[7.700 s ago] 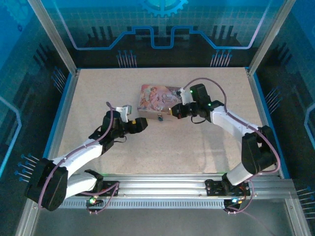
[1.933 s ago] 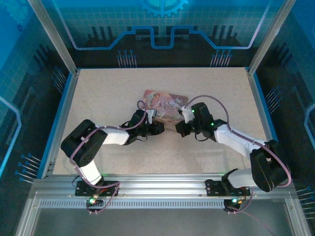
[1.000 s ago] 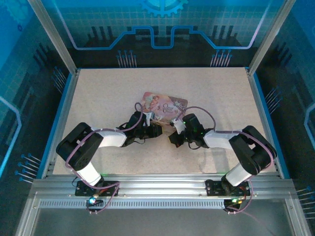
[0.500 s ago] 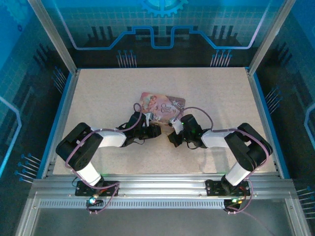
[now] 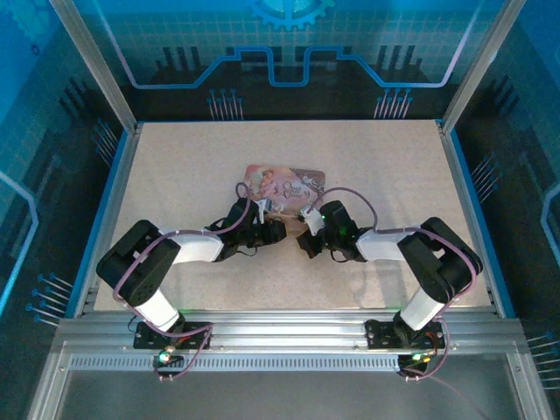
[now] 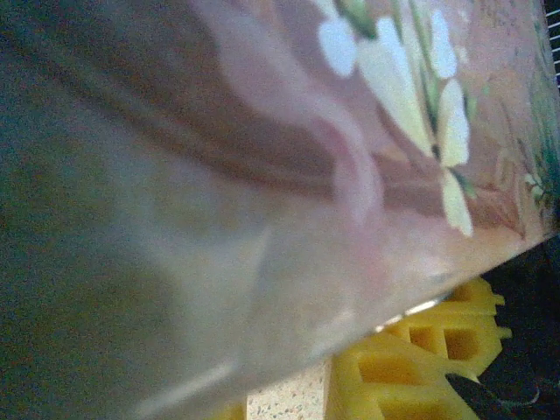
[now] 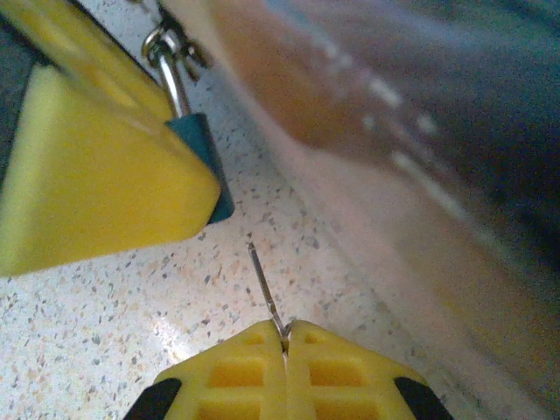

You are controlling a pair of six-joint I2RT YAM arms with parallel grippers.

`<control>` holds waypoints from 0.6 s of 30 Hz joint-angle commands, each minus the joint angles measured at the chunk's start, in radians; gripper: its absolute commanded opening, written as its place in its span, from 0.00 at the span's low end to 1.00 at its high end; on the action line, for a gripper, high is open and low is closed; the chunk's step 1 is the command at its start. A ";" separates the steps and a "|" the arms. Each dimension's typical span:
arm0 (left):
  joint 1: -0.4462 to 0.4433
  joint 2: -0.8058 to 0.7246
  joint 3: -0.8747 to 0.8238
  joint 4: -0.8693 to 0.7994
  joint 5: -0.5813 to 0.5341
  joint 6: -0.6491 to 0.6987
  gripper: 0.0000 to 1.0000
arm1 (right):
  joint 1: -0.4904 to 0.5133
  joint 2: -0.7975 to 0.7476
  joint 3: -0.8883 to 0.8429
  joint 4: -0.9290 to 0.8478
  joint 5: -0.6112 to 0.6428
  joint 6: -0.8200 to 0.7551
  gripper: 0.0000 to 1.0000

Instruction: Unlock the padlock with the key

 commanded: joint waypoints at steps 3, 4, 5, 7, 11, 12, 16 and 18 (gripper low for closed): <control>-0.014 -0.050 -0.006 0.072 0.089 -0.010 0.24 | -0.022 -0.001 0.031 0.005 -0.029 -0.048 0.00; -0.015 -0.050 -0.005 0.072 0.089 -0.012 0.24 | -0.024 -0.012 0.023 0.005 -0.030 -0.048 0.00; -0.015 -0.050 -0.004 0.069 0.088 -0.016 0.24 | -0.023 -0.029 0.013 0.006 -0.034 -0.050 0.00; -0.015 -0.051 -0.002 0.070 0.086 -0.024 0.24 | -0.012 -0.057 -0.004 -0.002 -0.032 -0.058 0.00; -0.014 -0.050 0.000 0.062 0.074 -0.035 0.24 | 0.012 -0.095 -0.039 -0.023 -0.012 -0.056 0.00; -0.015 -0.051 0.000 0.061 0.069 -0.036 0.24 | 0.011 -0.098 -0.047 -0.024 -0.008 -0.050 0.00; -0.015 -0.051 -0.002 0.059 0.062 -0.039 0.24 | 0.015 -0.095 -0.072 -0.030 -0.001 -0.033 0.00; -0.014 -0.051 0.001 0.057 0.062 -0.040 0.24 | 0.022 -0.090 -0.081 -0.028 -0.004 -0.031 0.00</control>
